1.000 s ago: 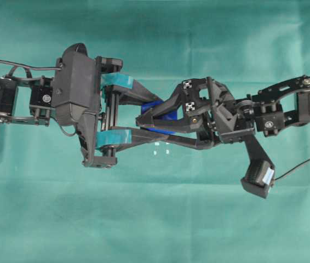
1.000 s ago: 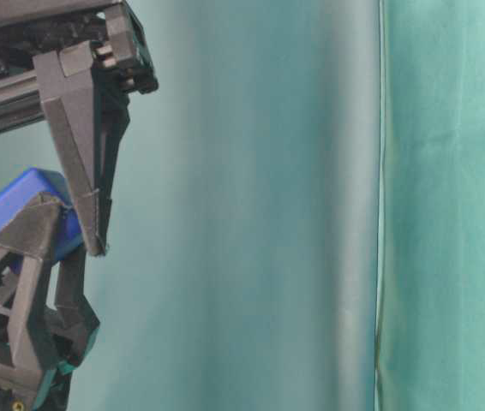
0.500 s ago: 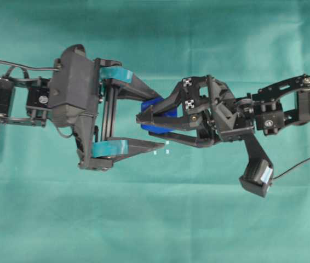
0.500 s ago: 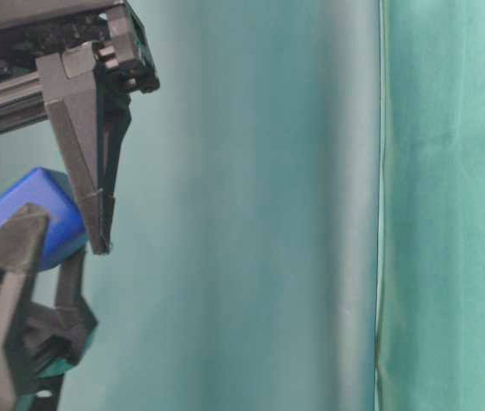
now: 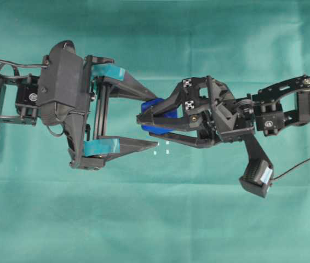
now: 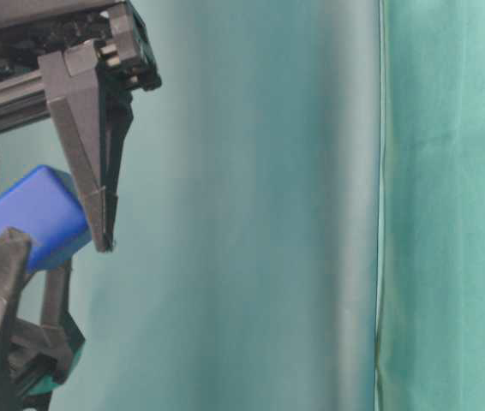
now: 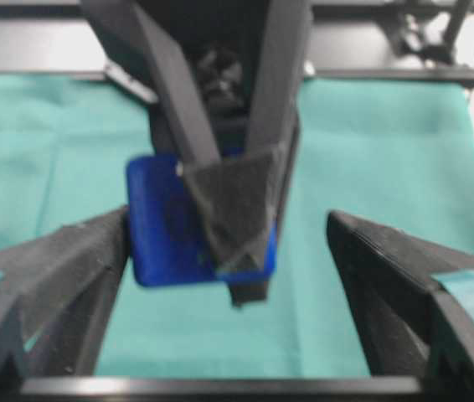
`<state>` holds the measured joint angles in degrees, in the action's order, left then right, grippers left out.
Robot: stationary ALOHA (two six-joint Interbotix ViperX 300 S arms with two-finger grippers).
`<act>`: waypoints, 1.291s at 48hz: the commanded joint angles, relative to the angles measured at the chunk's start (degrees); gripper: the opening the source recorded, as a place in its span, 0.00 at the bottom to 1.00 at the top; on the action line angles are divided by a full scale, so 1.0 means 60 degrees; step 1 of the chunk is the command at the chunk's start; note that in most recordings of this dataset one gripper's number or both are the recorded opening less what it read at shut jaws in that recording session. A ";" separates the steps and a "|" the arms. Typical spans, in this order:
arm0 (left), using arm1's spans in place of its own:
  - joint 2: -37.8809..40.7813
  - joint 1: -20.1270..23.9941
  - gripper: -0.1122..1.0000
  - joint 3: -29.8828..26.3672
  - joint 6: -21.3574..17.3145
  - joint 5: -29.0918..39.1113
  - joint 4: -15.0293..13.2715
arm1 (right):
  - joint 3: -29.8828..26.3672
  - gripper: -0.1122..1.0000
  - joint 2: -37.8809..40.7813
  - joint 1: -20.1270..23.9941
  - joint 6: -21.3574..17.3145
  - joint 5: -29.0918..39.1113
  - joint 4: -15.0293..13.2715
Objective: Handover the blue block to the right arm after grasping it with the left arm, then place it in the designated position.
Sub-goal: 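Open the left gripper and pull it back from the cube, then rotate the right gripper holding the cube and move it rightward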
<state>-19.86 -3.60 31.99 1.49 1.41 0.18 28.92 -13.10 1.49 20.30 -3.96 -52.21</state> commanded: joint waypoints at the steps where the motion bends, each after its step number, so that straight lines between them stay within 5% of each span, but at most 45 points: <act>1: -0.0293 -0.0044 1.00 0.0000 0.0015 0.0015 0.0015 | -0.0044 0.66 -0.0352 0.0015 -0.0029 -0.0015 0.0029; 44: -0.1553 -0.0044 1.00 0.1099 0.0029 -0.0059 -0.0015 | 0.0220 0.66 -0.0615 0.0044 -0.0176 0.0000 0.0044; 53: -0.1553 -0.0044 1.00 0.1099 0.0029 -0.0059 -0.0015 | 0.0220 0.66 -0.0630 0.0044 -0.1011 -0.0044 0.0293; 62: -0.1523 -0.0044 1.00 0.1084 0.0015 -0.0059 -0.0015 | 0.0220 0.66 -0.0630 0.0073 -0.2695 -0.0103 0.0703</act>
<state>-28.56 -3.69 39.29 1.67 1.58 0.18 30.85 -15.56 1.67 7.29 -4.04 -49.13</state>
